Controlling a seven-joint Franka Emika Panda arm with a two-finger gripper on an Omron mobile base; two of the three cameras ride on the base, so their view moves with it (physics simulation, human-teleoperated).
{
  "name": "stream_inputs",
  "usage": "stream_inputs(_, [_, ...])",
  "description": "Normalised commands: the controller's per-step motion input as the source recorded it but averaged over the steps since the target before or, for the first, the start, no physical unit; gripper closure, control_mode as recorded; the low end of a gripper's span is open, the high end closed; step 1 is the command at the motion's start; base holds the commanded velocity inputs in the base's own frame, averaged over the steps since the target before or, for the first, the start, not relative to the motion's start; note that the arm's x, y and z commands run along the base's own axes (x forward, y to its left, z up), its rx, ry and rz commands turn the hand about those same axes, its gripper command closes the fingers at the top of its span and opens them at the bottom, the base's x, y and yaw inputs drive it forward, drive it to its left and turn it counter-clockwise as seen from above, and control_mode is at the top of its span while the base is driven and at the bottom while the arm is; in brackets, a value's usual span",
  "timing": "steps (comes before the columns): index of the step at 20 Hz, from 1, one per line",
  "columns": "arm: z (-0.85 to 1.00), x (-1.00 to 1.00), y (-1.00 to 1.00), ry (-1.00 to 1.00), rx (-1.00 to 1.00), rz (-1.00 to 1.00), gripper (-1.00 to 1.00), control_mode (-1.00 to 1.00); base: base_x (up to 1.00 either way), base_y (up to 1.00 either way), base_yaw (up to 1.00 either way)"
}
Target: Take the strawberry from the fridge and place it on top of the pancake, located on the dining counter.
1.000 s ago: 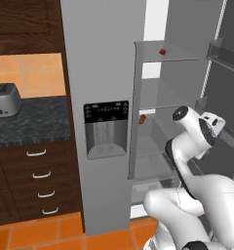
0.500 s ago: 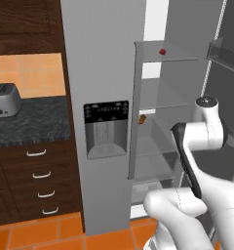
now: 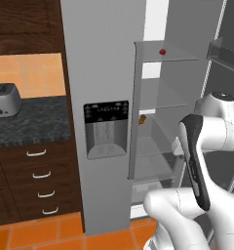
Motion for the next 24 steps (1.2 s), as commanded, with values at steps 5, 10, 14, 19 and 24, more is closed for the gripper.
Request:
stream_inputs(5, [0.00,-0.36,0.38,-0.01,0.00,-0.21,-1.00,-1.00,0.00,0.00,0.00])
stream_inputs(10, [0.00,0.00,0.03,0.00,0.05,-0.11,-1.00,-1.00,0.00,0.00,0.00])
stream_inputs(14, [-0.03,0.00,0.23,0.00,0.02,0.01,-1.00,-1.00,0.00,0.00,0.00])
stream_inputs(19, [0.00,0.00,0.04,0.00,0.00,0.00,-1.00,-1.00,0.00,0.00,0.00])
stream_inputs(24, [0.00,0.00,0.00,0.00,0.00,0.00,-1.00,-1.00,0.00,0.00,0.00])
